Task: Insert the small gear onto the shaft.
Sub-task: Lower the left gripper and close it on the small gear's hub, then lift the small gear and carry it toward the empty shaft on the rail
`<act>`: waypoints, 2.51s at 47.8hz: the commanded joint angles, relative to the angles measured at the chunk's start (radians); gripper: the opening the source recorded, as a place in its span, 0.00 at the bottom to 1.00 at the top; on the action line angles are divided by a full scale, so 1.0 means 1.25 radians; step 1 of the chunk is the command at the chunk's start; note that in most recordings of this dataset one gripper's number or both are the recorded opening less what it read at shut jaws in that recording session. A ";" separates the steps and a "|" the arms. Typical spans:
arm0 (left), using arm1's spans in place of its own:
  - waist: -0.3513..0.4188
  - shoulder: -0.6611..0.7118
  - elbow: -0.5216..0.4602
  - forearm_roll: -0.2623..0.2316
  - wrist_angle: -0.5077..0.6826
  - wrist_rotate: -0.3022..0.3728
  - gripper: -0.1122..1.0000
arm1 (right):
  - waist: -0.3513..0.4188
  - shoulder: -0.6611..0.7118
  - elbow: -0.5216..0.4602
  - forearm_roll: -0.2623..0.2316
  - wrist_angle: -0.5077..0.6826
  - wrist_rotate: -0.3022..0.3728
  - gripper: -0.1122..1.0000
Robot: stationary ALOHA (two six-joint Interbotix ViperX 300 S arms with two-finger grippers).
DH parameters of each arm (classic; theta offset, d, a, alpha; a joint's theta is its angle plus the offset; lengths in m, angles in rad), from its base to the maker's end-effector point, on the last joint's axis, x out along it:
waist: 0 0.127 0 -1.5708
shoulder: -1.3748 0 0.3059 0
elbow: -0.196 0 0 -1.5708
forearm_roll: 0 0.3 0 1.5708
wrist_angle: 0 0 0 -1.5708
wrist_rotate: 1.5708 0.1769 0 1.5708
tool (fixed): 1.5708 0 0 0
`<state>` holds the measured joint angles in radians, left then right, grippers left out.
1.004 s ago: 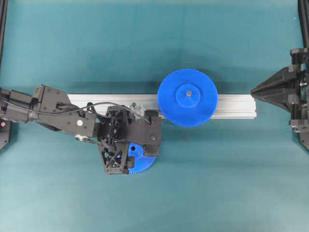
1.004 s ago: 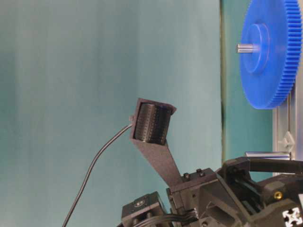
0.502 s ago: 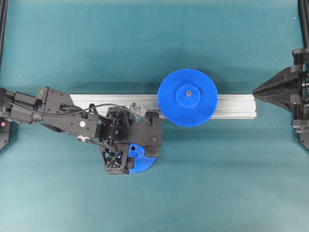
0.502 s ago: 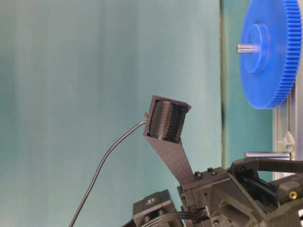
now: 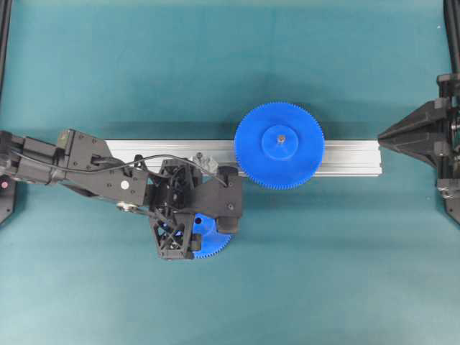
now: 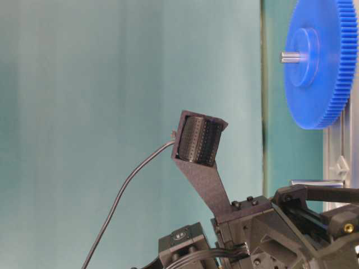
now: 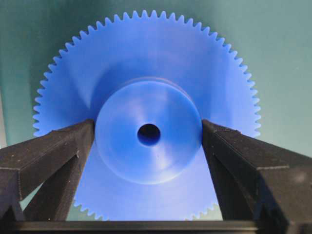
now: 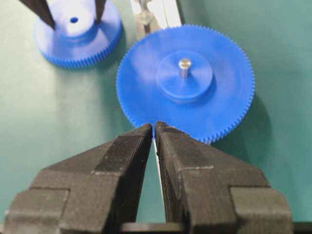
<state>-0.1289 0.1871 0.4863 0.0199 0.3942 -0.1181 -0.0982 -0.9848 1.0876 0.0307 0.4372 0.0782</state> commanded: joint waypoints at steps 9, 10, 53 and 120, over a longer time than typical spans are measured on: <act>-0.002 0.011 -0.004 0.001 -0.002 -0.002 0.91 | -0.001 0.005 -0.007 0.001 -0.007 0.007 0.34; -0.002 0.012 -0.002 0.001 -0.002 -0.004 0.91 | -0.001 0.005 -0.007 0.001 -0.007 0.009 0.34; -0.002 -0.010 -0.005 0.001 0.032 0.012 0.74 | -0.002 -0.004 0.001 0.000 -0.005 0.029 0.34; 0.157 -0.287 -0.037 0.001 0.140 0.175 0.74 | -0.001 -0.048 0.011 -0.001 -0.002 0.032 0.34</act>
<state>0.0629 -0.1519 0.4510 0.0199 0.5768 0.0982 -0.0982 -1.0477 1.1106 0.0307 0.4387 0.1104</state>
